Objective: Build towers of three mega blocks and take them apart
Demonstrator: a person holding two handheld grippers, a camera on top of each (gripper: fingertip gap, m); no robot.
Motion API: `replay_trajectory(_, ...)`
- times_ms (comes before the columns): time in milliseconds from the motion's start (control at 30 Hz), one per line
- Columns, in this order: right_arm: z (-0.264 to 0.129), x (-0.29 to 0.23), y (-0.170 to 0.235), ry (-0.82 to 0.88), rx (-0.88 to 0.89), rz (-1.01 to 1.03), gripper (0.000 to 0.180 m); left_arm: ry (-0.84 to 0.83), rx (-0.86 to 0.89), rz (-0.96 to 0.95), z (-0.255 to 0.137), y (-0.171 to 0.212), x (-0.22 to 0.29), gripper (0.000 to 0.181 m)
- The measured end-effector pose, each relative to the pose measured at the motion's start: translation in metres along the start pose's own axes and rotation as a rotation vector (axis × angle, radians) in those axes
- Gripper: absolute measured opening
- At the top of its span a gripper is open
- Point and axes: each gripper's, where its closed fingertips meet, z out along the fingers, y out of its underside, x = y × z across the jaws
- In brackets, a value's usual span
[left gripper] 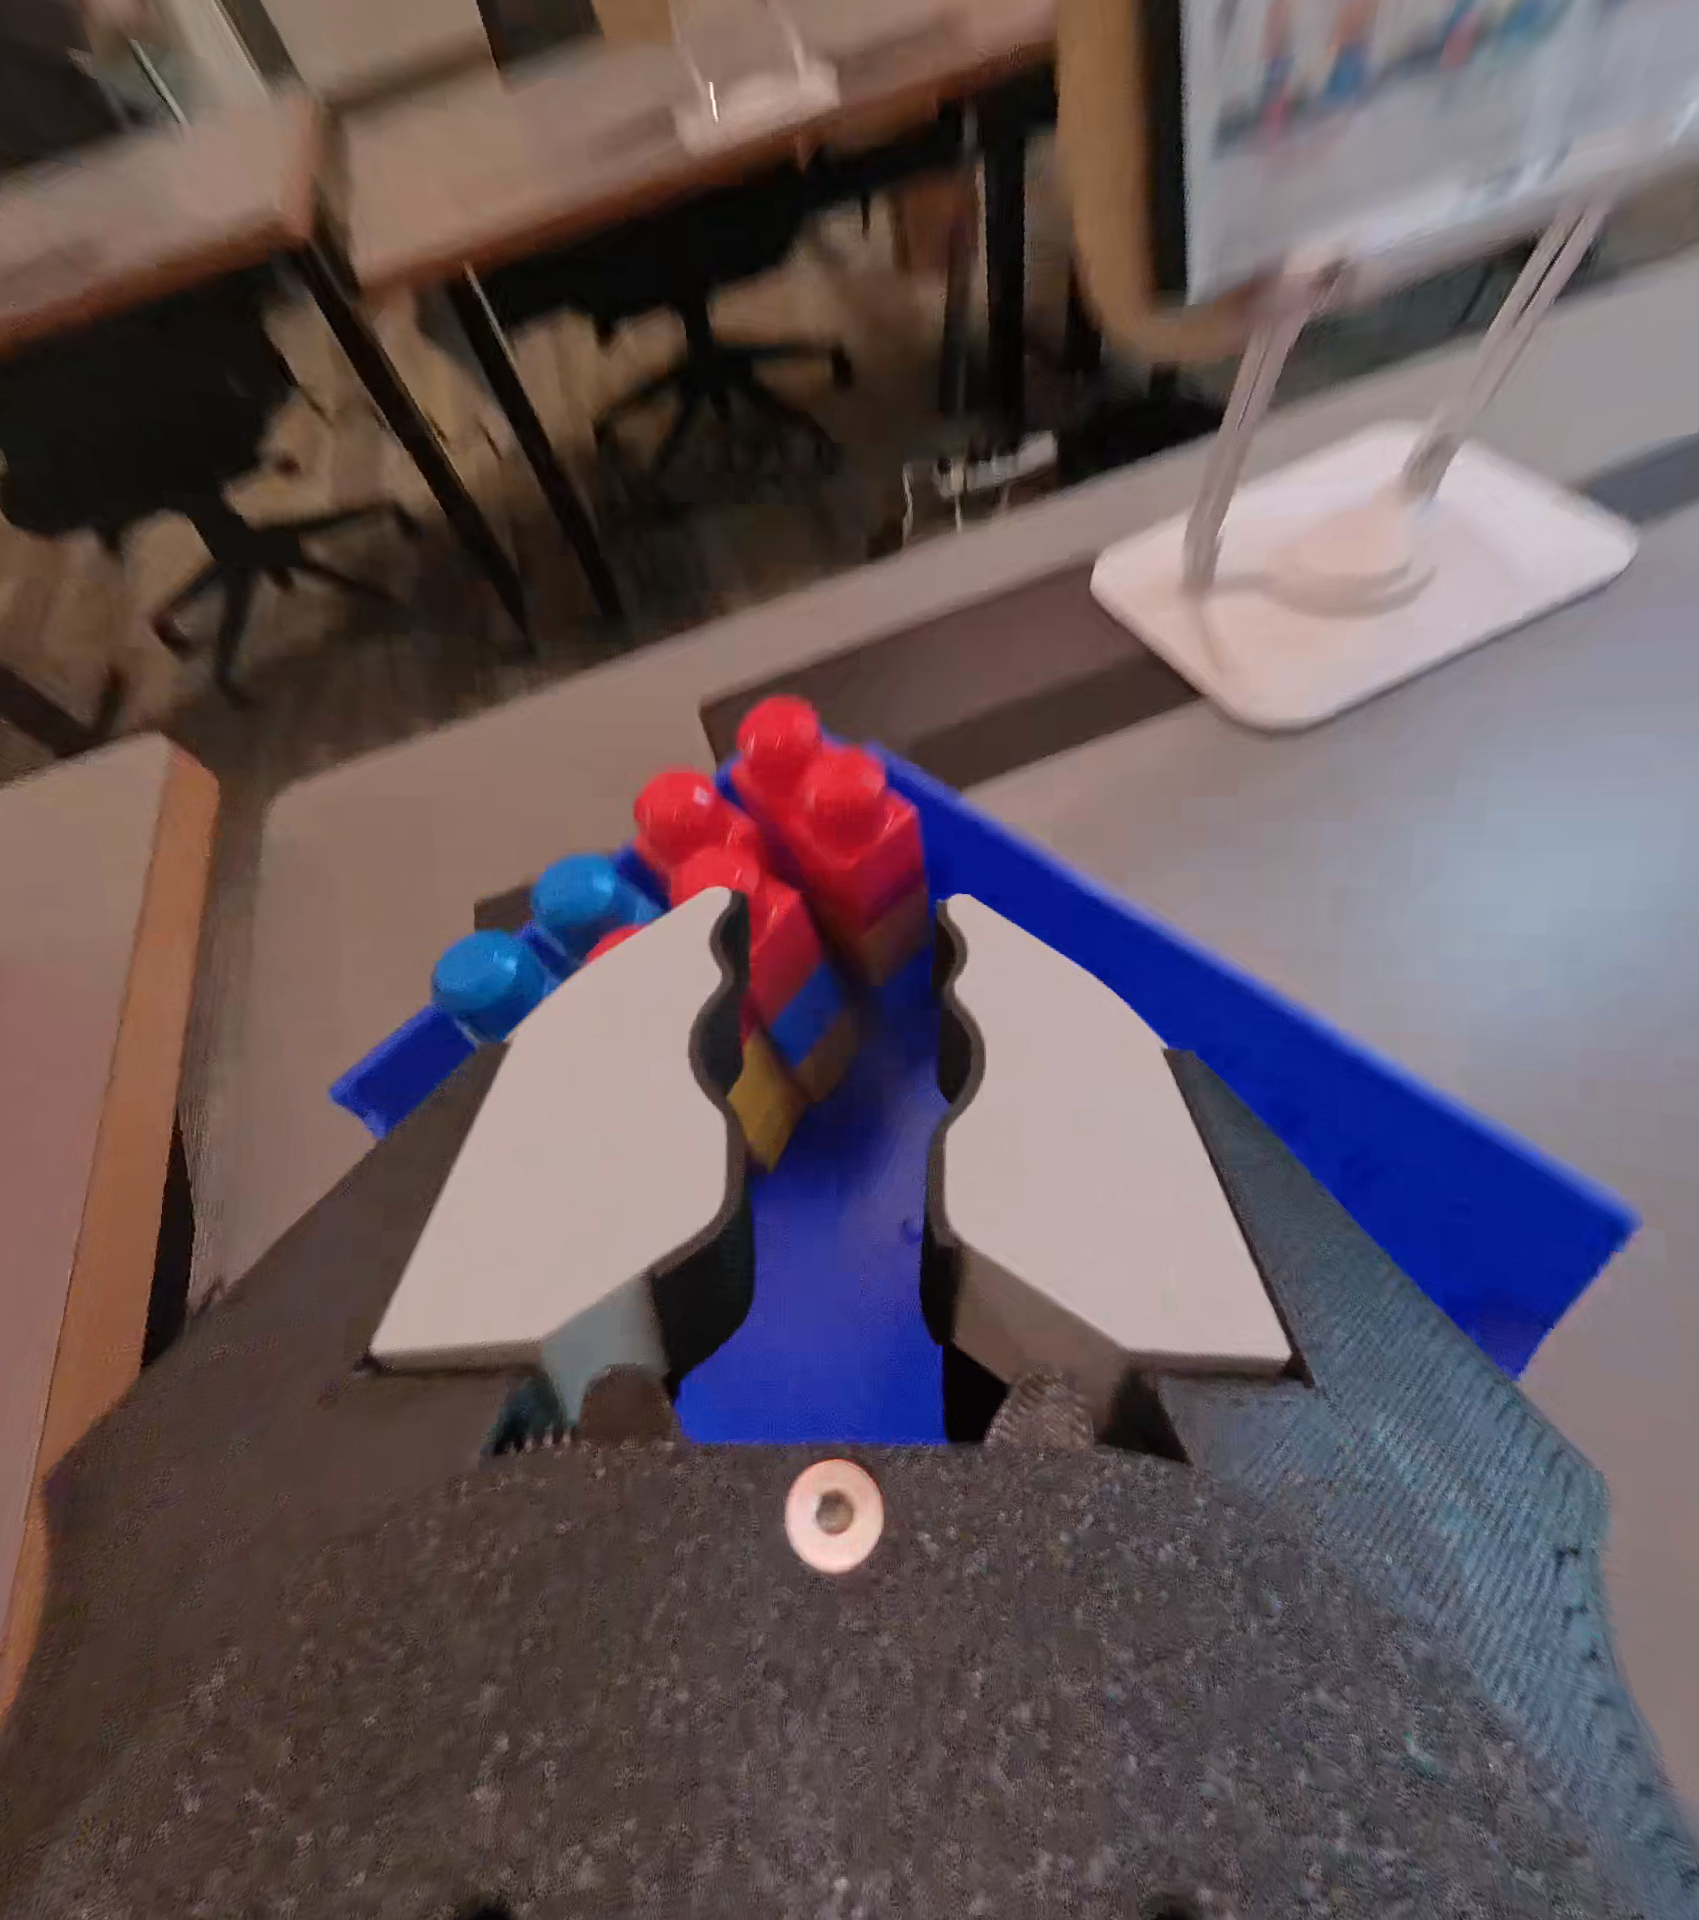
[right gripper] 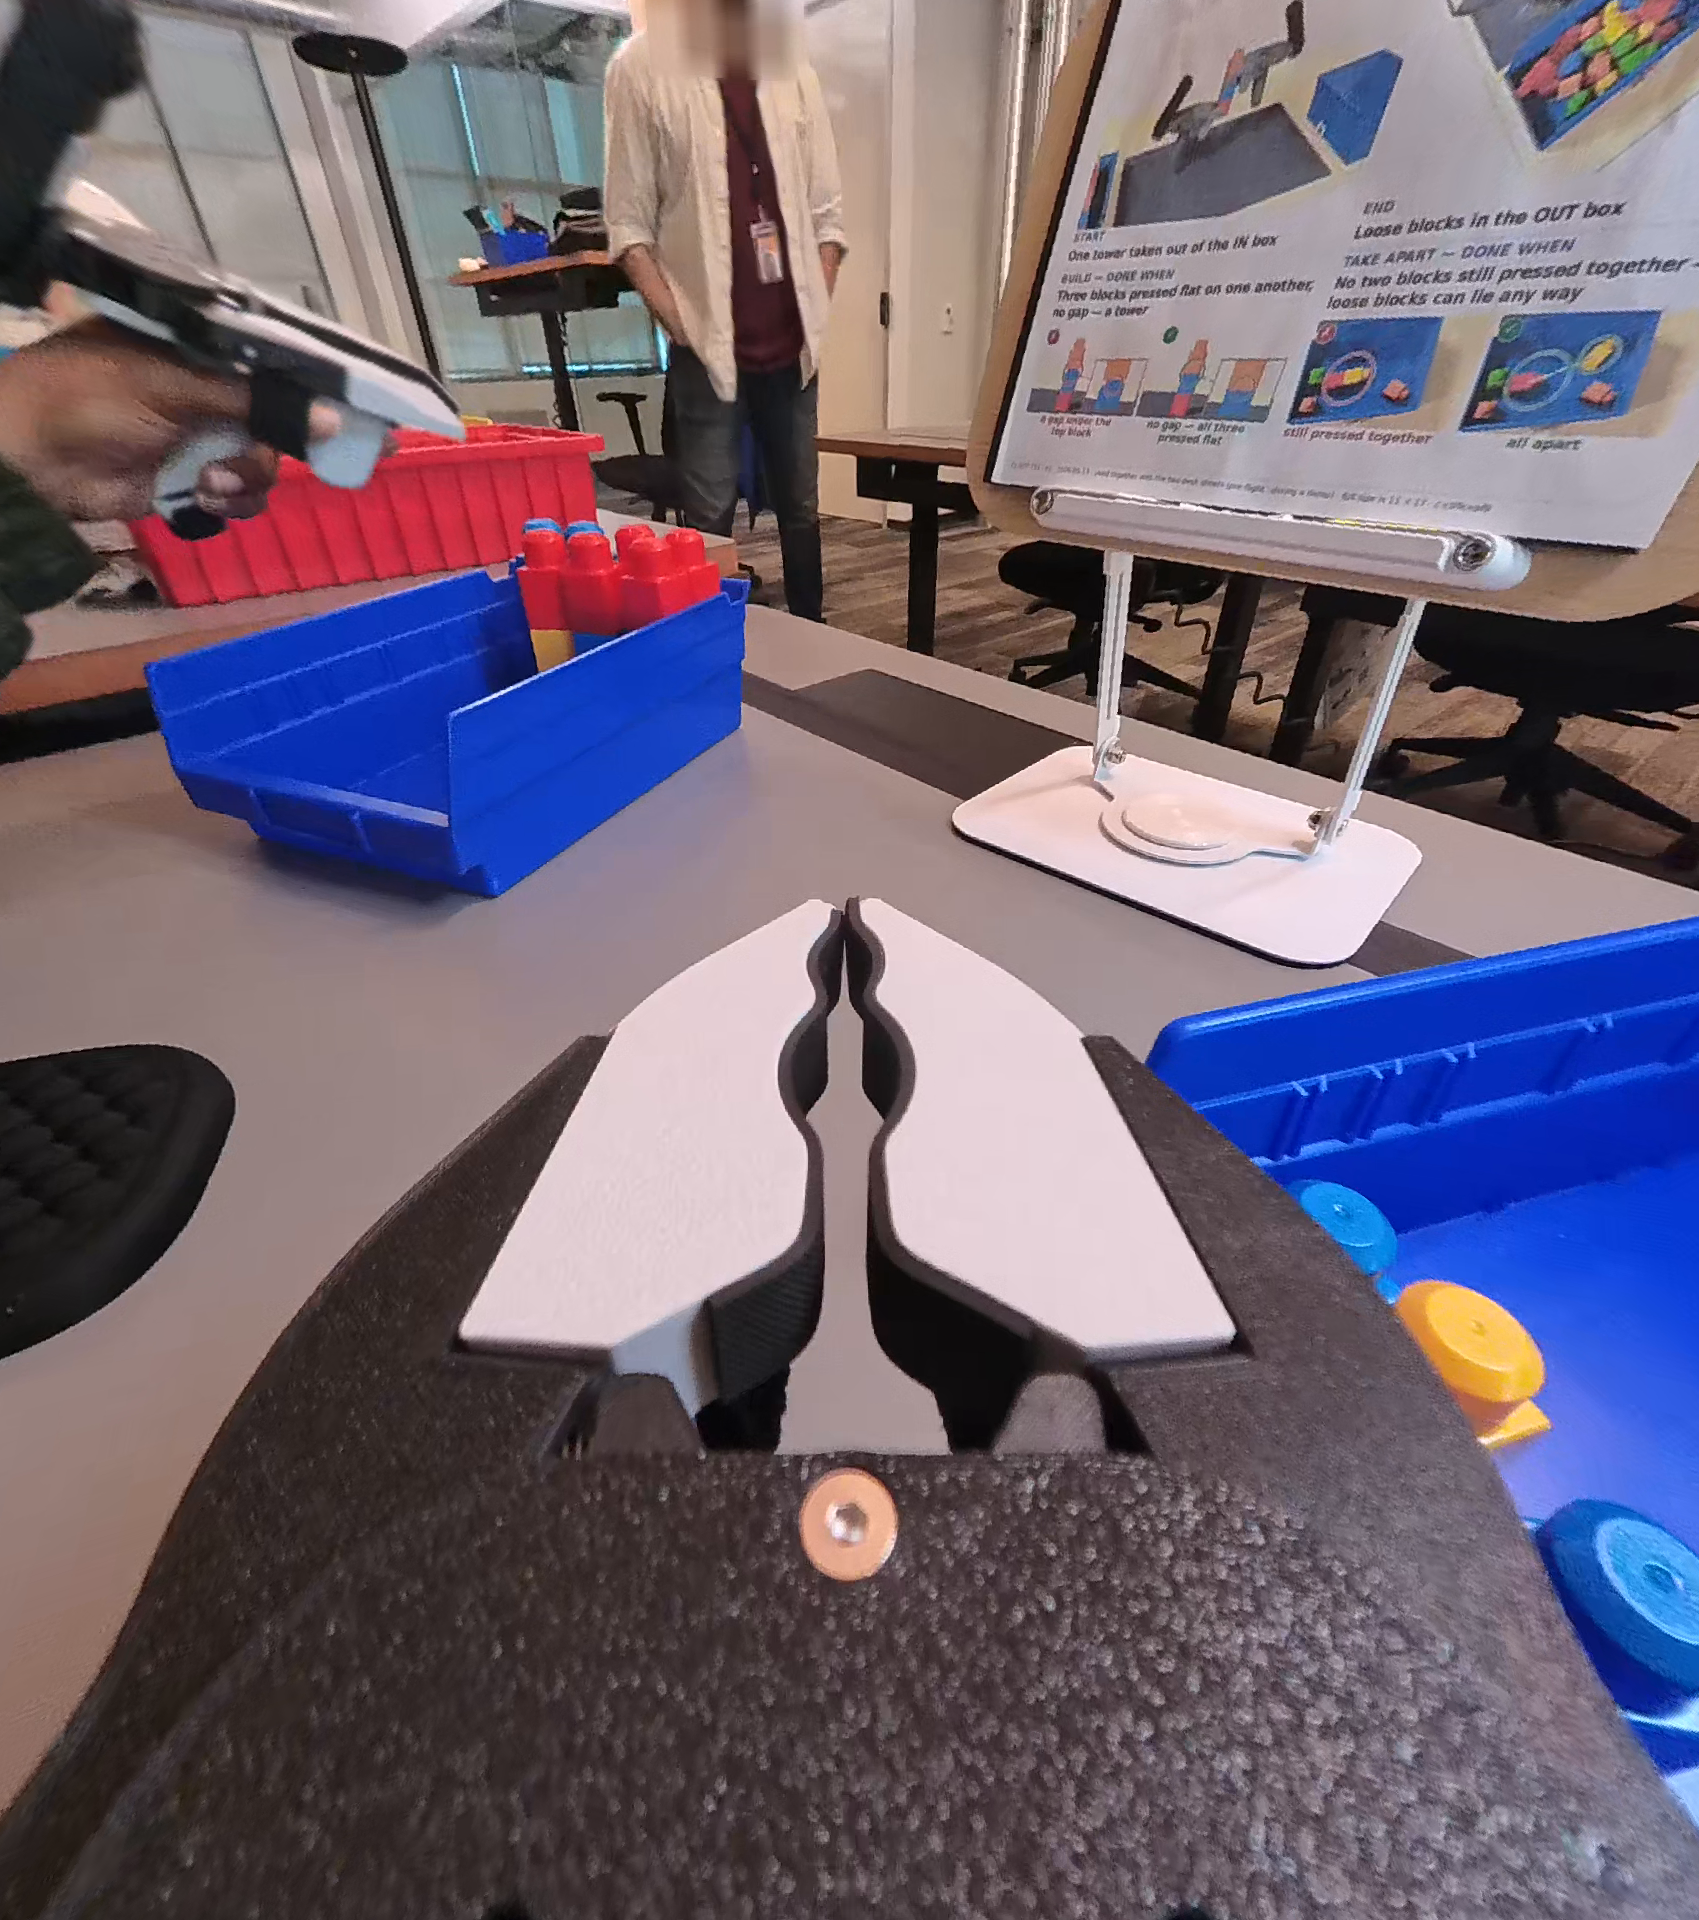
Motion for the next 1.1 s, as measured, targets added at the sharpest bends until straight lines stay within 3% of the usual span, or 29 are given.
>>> replay_trajectory(167,0.004,-0.010,0.007,-0.047,-0.033,-0.028,0.000,-0.026,-0.260,0.102,0.041,0.057,-0.034,0.053)
replay_trajectory(267,0.006,-0.017,0.011,-0.070,-0.049,-0.067,0.000,-0.009,-0.312,0.079,0.062,0.077,-0.040,0.069)
replay_trajectory(333,0.007,-0.023,0.014,-0.090,-0.063,-0.090,0.000,-0.055,-0.289,0.155,0.069,0.075,-0.049,0.056)
replay_trajectory(533,0.009,-0.037,0.021,-0.145,-0.091,-0.154,0.000,-0.192,-0.354,0.296,0.075,0.084,-0.066,0.055)
replay_trajectory(667,0.010,-0.044,0.024,-0.166,-0.102,-0.188,0.000,-0.173,-0.344,0.204,0.077,0.089,-0.064,0.053)
replay_trajectory(1100,0.013,-0.054,0.034,-0.203,-0.142,-0.229,0.000,-0.162,-0.268,0.276,0.052,0.072,-0.047,0.037)
